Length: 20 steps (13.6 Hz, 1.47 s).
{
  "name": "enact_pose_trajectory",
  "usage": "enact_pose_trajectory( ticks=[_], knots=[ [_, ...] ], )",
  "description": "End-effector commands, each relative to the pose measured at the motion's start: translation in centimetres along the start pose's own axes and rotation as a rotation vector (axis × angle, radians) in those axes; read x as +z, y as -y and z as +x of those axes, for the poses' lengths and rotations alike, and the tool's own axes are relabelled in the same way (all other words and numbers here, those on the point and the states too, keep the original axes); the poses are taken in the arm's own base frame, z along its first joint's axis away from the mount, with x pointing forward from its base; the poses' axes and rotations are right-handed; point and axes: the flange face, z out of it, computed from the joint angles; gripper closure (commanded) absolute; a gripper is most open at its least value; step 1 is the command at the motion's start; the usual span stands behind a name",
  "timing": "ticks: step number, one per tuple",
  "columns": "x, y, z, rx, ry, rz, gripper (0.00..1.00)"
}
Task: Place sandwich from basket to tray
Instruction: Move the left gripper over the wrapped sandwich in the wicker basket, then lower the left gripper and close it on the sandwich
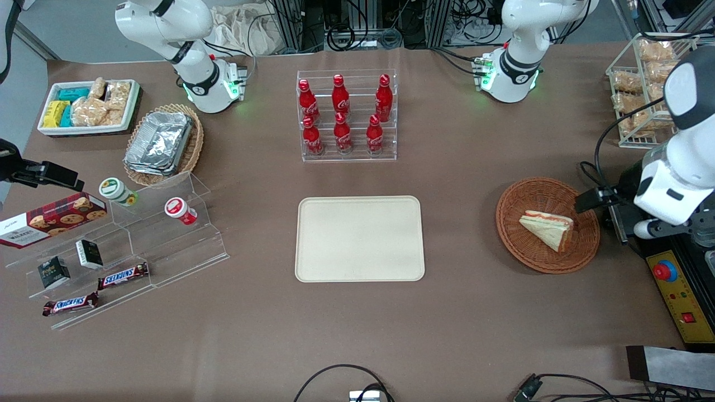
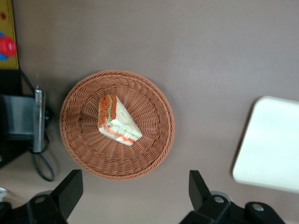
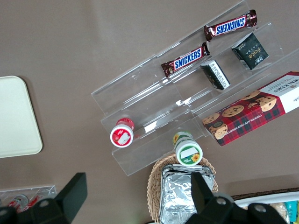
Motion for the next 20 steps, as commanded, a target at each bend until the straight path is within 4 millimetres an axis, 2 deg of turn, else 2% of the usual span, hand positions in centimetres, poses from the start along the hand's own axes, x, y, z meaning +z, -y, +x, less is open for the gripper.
enact_pose_trajectory(
  ticks=[1, 4, 7, 12, 13, 16, 20],
  knots=[
    [3.8, -0.1, -0.1, -0.187, -0.034, -0.004, 0.00],
    [9.6, 1.1, 0.5, -0.295, -0.041, -0.023, 0.00],
    [13.4, 1.3, 1.6, -0.424, -0.009, -0.035, 0.00],
    [17.8, 1.8, 2.1, -0.468, 0.057, -0.015, 0.00],
    [18.5, 2.6, 2.5, -0.481, 0.061, -0.010, 0.00],
    [19.6, 3.8, 2.8, -0.473, 0.057, 0.029, 0.00],
    [20.9, 4.3, 2.7, -0.470, 0.064, 0.044, 0.00]
  ],
)
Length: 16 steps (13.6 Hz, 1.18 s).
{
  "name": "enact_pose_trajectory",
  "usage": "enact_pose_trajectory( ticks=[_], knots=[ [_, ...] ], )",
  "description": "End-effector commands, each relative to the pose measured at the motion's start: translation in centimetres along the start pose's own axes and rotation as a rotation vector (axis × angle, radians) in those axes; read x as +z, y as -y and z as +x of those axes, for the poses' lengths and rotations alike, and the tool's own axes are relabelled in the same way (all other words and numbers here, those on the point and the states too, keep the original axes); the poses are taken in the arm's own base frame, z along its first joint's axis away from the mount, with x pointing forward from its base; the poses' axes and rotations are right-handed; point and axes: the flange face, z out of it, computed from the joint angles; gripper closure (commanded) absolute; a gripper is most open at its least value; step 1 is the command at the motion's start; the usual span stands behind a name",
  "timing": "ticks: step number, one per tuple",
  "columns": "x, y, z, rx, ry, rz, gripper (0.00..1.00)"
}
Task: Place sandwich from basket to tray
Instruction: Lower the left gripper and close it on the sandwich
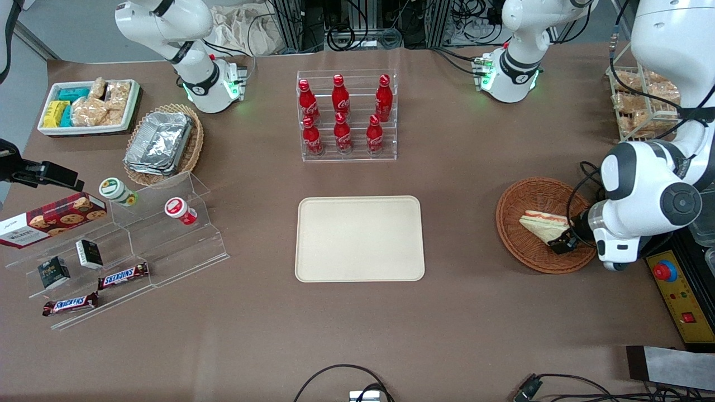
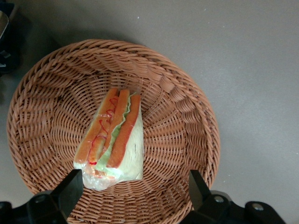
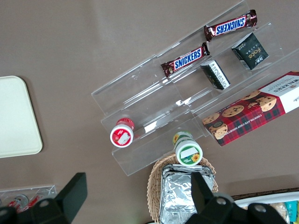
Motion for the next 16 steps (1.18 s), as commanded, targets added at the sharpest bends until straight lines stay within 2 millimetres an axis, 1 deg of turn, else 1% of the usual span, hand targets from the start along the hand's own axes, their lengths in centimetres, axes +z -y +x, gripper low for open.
enact_pose_trajectory(
  ticks=[1, 4, 6, 8, 9, 10, 12, 13, 15, 16],
  knots=[
    [0.9, 0.8, 0.3, 0.005, -0.030, 0.025, 0.00],
    [2.6, 0.9, 0.5, 0.015, -0.028, 0.048, 0.00],
    [3.3, 0.9, 0.6, 0.017, -0.029, 0.041, 0.00],
    [4.7, 0.8, 0.4, 0.023, -0.014, 0.049, 0.00],
    [5.2, 0.8, 0.4, 0.026, -0.009, 0.054, 0.01],
    [5.6, 0.7, 0.3, 0.031, -0.007, 0.060, 0.07],
    [6.0, 0.8, 0.3, 0.037, -0.003, 0.068, 0.14],
    [5.9, 0.8, 0.3, 0.038, -0.002, 0.069, 0.16],
    [5.6, 0.8, 0.2, 0.037, 0.004, 0.078, 0.09],
    [5.6, 0.8, 0.2, 0.038, 0.006, 0.080, 0.16]
  ],
)
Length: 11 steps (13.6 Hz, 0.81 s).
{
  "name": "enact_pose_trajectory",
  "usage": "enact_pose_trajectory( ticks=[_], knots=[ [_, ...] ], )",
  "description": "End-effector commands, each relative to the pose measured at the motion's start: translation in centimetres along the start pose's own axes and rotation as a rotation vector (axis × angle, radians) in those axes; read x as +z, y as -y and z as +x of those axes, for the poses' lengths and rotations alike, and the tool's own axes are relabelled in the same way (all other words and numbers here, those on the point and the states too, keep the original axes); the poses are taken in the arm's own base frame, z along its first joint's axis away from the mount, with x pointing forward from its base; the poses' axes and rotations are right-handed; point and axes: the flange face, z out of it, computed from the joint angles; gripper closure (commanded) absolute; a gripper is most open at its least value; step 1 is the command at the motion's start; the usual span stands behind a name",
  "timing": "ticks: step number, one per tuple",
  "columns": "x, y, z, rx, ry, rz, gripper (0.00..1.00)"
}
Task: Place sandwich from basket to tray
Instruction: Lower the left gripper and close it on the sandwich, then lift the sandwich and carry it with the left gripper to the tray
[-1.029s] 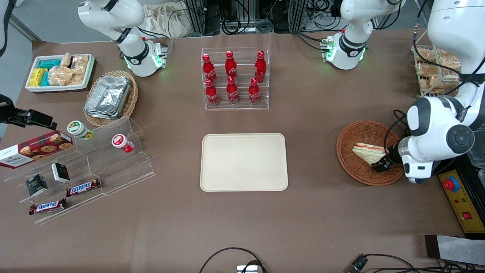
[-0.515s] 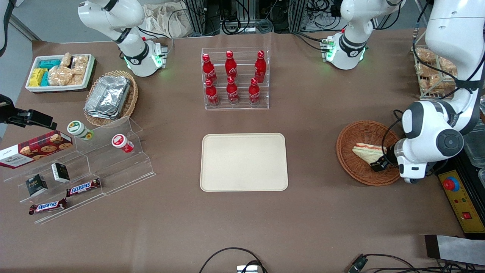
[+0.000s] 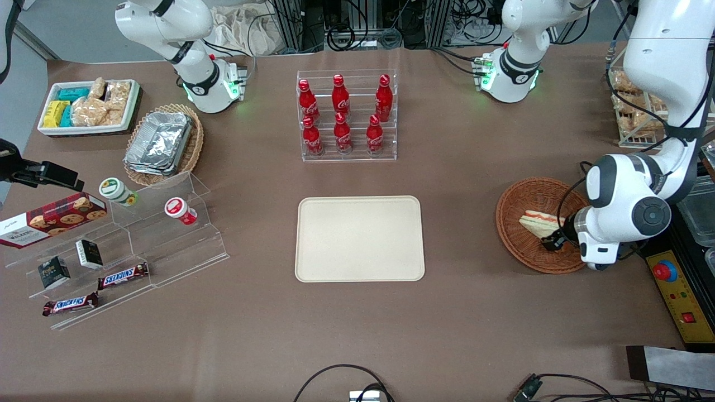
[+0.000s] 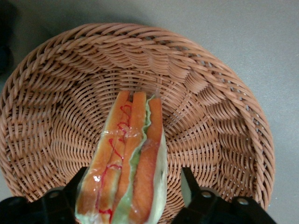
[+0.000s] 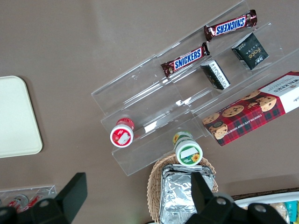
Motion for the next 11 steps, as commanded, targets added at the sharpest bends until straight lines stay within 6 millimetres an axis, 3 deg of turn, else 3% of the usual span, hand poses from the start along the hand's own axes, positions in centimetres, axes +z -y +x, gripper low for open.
enact_pose_trajectory(
  ticks=[1, 2, 3, 4, 7, 11],
  knots=[
    [-0.1, 0.1, -0.2, 0.008, -0.007, 0.010, 0.28],
    [0.0, 0.1, -0.2, 0.012, -0.005, 0.011, 0.48],
    [-0.2, 0.0, -0.4, 0.015, -0.008, 0.010, 0.91],
    [-0.6, -0.2, -0.5, 0.021, -0.016, 0.007, 1.00],
    [-2.6, -0.3, -0.7, 0.051, -0.028, 0.008, 1.00],
    [-10.7, -0.7, -0.1, 0.176, -0.038, 0.024, 1.00]
  ],
)
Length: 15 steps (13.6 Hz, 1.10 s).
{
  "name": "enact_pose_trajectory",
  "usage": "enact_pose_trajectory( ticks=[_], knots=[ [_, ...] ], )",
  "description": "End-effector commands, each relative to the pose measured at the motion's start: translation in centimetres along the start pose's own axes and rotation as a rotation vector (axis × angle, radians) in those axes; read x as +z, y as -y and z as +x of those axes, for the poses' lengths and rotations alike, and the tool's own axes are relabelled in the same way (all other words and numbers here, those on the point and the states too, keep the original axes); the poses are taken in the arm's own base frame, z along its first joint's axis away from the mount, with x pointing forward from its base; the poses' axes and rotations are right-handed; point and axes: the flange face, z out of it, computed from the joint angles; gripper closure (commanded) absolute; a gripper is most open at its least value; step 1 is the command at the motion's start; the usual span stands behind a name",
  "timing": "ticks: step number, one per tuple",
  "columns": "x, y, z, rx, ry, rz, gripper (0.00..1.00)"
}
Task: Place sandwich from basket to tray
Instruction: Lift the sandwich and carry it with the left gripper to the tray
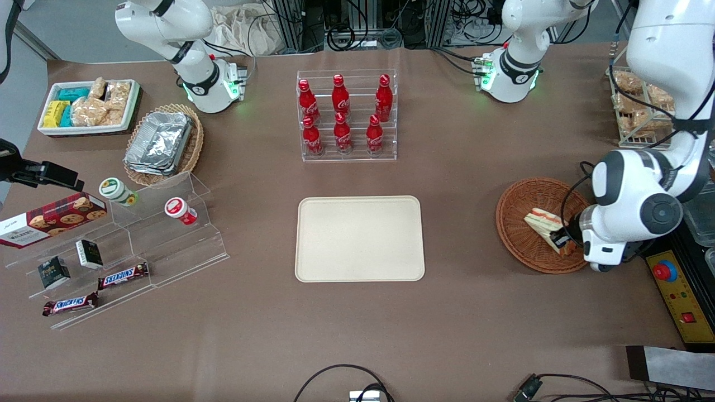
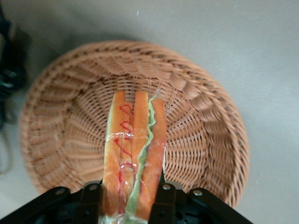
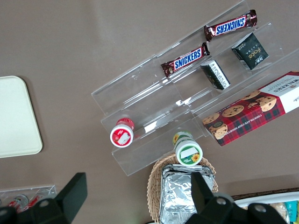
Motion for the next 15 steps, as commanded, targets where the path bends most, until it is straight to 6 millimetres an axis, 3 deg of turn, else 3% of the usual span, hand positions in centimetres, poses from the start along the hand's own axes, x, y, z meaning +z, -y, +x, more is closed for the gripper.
enact_pose_trajectory(
  ticks=[1, 5, 8, 12, 15],
  knots=[
    [-7.7, -0.7, 0.0, 0.090, -0.012, 0.015, 1.00],
    [-17.8, -0.3, 0.2, 0.291, -0.041, 0.001, 1.00],
    [-21.4, -2.5, -1.2, 0.397, -0.108, -0.025, 1.00],
    [-22.4, -9.6, -6.8, 0.508, -0.139, -0.025, 1.00],
    [-21.5, -15.3, -10.7, 0.610, -0.144, -0.023, 1.00]
  ],
)
